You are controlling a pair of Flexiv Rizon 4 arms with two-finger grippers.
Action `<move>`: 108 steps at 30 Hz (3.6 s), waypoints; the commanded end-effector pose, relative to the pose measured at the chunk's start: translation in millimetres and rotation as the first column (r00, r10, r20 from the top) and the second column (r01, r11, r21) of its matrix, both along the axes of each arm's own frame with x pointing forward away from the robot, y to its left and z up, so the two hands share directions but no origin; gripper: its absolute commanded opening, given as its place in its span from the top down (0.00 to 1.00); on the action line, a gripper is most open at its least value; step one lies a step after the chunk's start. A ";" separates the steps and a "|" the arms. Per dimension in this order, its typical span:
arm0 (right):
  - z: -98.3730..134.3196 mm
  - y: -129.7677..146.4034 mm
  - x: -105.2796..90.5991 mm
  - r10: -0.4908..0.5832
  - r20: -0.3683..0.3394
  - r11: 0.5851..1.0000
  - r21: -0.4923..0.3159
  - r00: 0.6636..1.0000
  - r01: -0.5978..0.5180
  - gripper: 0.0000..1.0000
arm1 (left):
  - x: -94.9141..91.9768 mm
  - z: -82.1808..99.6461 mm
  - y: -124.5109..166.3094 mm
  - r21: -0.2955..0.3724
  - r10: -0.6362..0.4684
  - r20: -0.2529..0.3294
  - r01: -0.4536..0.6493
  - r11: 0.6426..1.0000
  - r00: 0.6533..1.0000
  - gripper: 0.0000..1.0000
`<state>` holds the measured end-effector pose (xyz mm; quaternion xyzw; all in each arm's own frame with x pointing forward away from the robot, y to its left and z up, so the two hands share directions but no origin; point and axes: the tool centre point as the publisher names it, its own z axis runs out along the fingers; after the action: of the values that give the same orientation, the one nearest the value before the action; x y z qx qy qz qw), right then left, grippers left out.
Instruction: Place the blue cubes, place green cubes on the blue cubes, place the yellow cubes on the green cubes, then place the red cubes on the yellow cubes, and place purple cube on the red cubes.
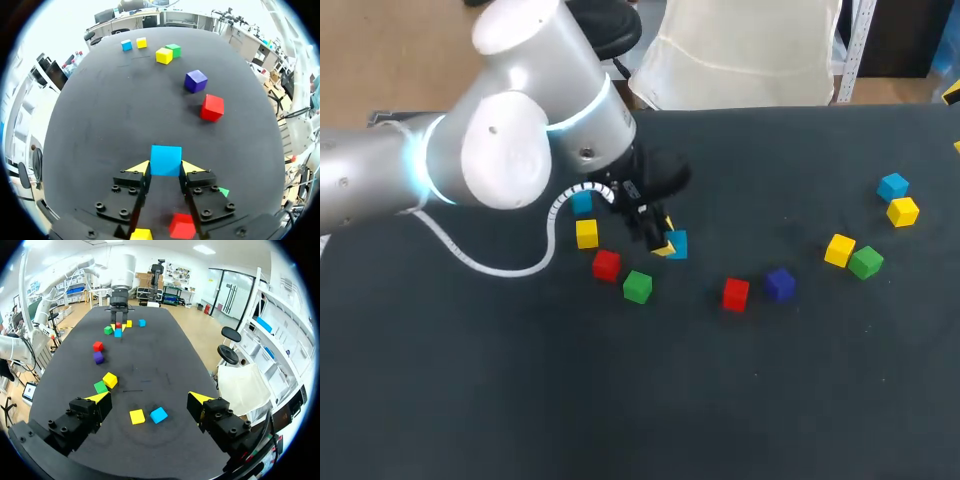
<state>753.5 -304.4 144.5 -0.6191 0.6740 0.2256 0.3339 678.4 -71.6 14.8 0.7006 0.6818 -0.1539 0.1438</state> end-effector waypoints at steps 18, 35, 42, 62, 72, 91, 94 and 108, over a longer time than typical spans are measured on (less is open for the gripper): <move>-0.1 0.2 -0.6 -0.001 0.002 1.000 -0.001 1.000 0.001 0.00 | 21.2 -8.2 -5.8 0.043 0.008 -0.037 -0.006 0.999 0.999 1.00; -0.1 0.2 -0.6 -0.001 0.002 1.000 -0.001 1.000 0.001 0.00 | 21.7 -14.6 -0.4 0.047 0.034 -0.057 -0.031 0.998 0.998 1.00; -0.1 0.2 -0.6 -0.001 0.002 1.000 -0.001 1.000 0.001 0.00 | 25.2 -14.8 0.2 0.048 0.036 -0.061 -0.033 0.998 0.997 1.00; -0.1 0.2 -0.6 -0.001 0.002 1.000 -0.001 1.000 0.001 0.00 | 26.9 -17.7 -2.1 0.059 0.020 -0.082 -0.015 0.998 0.996 0.78; -0.1 0.2 -0.6 -0.001 0.002 1.000 -0.001 1.000 0.001 0.00 | 27.6 -18.0 -2.6 0.059 0.020 -0.086 -0.015 0.998 0.996 0.76; -0.1 0.2 -0.6 -0.001 0.002 1.000 -0.001 1.000 0.001 0.00 | 29.0 -18.0 -2.2 0.060 0.018 -0.089 -0.013 0.998 0.996 0.63; -0.1 0.2 -0.6 -0.001 0.002 1.000 -0.001 1.000 0.001 0.00 | 29.1 -18.2 -2.2 0.061 0.019 -0.091 -0.013 0.998 0.996 0.60; -0.1 0.2 -0.6 -0.001 0.002 1.000 -0.001 1.000 0.001 0.00 | 28.4 -20.8 -2.8 0.061 0.026 -0.101 -0.019 0.998 0.995 0.67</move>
<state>753.5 -304.4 144.5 -0.6191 0.6740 0.2255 0.3339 704.5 -73.2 -5.4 0.6874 0.7008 -0.1666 0.0924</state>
